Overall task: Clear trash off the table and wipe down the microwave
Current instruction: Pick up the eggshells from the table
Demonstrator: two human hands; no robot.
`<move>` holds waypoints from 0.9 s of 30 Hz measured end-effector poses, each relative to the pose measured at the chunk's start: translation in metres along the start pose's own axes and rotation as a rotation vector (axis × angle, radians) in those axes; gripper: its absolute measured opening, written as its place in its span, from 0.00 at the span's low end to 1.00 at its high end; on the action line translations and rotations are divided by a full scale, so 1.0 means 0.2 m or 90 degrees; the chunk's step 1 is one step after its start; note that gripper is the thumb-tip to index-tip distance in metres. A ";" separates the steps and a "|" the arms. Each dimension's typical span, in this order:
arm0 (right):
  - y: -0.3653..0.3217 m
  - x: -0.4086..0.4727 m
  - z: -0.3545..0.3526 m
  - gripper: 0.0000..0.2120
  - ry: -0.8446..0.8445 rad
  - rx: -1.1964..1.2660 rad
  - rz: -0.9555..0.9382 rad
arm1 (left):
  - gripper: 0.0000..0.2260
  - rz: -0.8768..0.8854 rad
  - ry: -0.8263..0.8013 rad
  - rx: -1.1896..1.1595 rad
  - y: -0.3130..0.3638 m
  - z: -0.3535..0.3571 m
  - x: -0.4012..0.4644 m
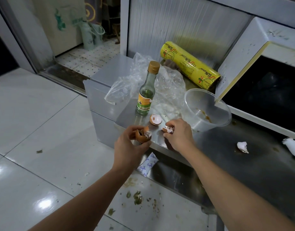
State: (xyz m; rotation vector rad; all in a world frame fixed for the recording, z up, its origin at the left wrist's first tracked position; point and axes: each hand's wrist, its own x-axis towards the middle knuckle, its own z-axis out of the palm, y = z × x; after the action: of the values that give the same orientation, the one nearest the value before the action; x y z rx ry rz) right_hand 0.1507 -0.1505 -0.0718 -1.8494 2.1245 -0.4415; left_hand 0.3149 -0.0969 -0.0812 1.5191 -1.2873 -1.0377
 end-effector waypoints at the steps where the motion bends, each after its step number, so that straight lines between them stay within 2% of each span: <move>1: 0.00 0.00 0.00 0.12 0.012 0.011 0.003 | 0.18 -0.001 0.005 0.001 0.00 -0.01 0.01; 4: 0.00 0.01 -0.04 0.05 0.037 0.040 -0.001 | 0.18 0.003 0.017 0.007 0.00 -0.02 0.02; 9: 0.00 0.04 -0.05 0.05 -0.013 0.028 -0.018 | 0.18 -0.008 0.029 0.001 0.01 -0.01 0.03; 14: 0.00 0.05 -0.04 0.01 -0.012 0.032 -0.028 | 0.17 -0.018 0.043 -0.004 0.01 0.00 0.04; 21: -0.01 0.08 -0.11 0.05 0.077 0.160 -0.050 | 0.17 -0.038 0.054 -0.004 0.02 0.02 0.03; 27: -0.11 0.12 -0.05 0.04 0.023 0.188 -0.121 | 0.17 -0.030 0.069 0.008 0.02 0.02 0.04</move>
State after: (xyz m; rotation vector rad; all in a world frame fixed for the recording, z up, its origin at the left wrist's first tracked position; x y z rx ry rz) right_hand 0.1635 -0.1768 -0.0538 -1.8844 1.7947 -0.7917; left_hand 0.3111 -0.1063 -0.0783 1.5996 -1.1891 -0.9649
